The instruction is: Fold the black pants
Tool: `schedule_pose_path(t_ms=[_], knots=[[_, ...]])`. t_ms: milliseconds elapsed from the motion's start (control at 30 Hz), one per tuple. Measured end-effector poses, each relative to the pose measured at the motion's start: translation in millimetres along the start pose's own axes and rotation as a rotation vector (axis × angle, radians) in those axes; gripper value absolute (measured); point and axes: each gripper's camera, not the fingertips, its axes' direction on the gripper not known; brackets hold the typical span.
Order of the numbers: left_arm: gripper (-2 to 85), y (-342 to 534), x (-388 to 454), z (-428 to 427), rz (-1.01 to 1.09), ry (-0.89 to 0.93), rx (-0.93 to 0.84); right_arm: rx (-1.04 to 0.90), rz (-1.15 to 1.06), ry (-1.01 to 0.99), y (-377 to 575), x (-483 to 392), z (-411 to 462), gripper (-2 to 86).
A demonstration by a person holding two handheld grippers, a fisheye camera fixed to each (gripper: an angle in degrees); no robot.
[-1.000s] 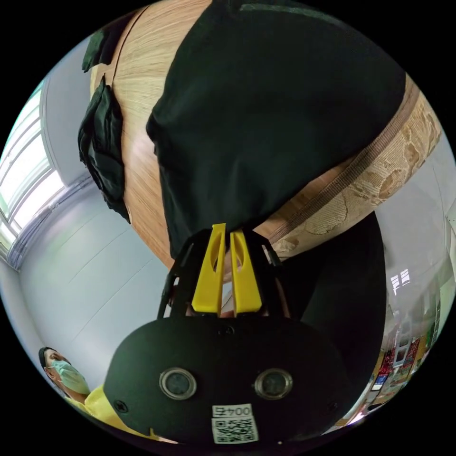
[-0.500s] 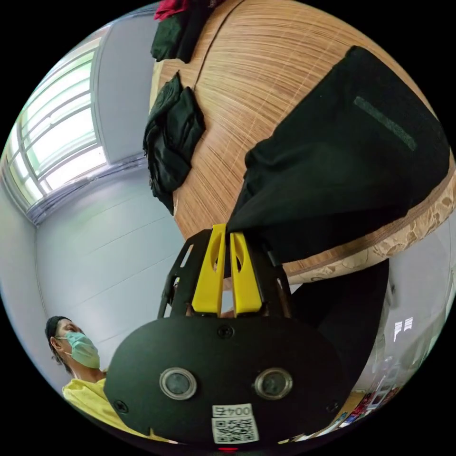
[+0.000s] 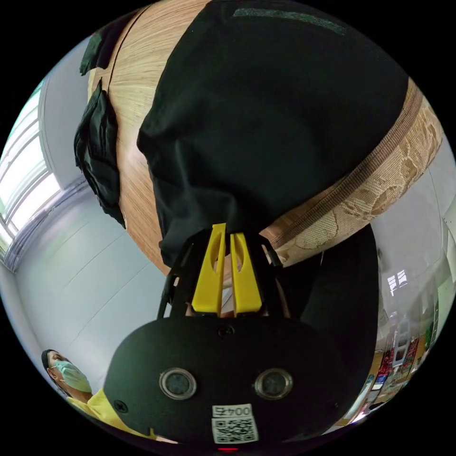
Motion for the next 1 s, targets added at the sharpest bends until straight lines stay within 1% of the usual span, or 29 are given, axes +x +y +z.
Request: schedule_pose_path(t_ms=[100,167,200,267,333,400,633,733,767,833,900,933,1000], knots=[[2.7,-11,52,-18,0.151,0.009,0.036,0.004,-0.037,-0.007,-2,-20,8,0.2],[2.7,-14,95,-34,0.322,-0.060,0.081,-0.001,-0.107,0.012,0,-38,20,0.2],[2.7,-16,97,-34,0.335,-0.095,0.078,-0.007,-0.117,0.028,-1,-40,24,0.3],[2.6,-26,74,-19,0.256,-0.131,-0.006,-0.015,-0.084,0.064,-4,-36,42,0.3],[2.6,-27,57,-10,0.185,-0.170,-0.033,-0.017,-0.043,0.063,-7,-29,55,0.4],[2.6,-26,56,-9,0.154,-0.151,-0.010,-0.010,-0.029,0.064,-8,-27,65,0.5],[2.5,-21,101,-26,0.147,-0.118,0.077,-0.002,-0.040,0.089,-11,-45,95,1.2],[2.3,-23,99,-23,0.050,-0.185,0.028,0.022,0.002,0.048,-10,-42,109,2.7],[2.2,-23,100,-31,0.020,-0.163,0.056,0.027,0.017,0.022,-8,-40,114,3.8],[2.2,-23,108,-50,-0.044,-0.198,0.125,0.006,0.018,0.020,-4,-39,118,5.2],[2.0,-23,125,-71,-0.067,-0.227,0.186,-0.030,-0.027,0.074,4,-41,119,5.6],[1.8,-23,144,-81,-0.045,-0.250,0.215,-0.034,-0.069,0.108,12,-43,115,5.5],[1.5,-25,184,-82,0.064,-0.260,0.212,0.002,-0.200,0.155,26,-58,105,5.1]])
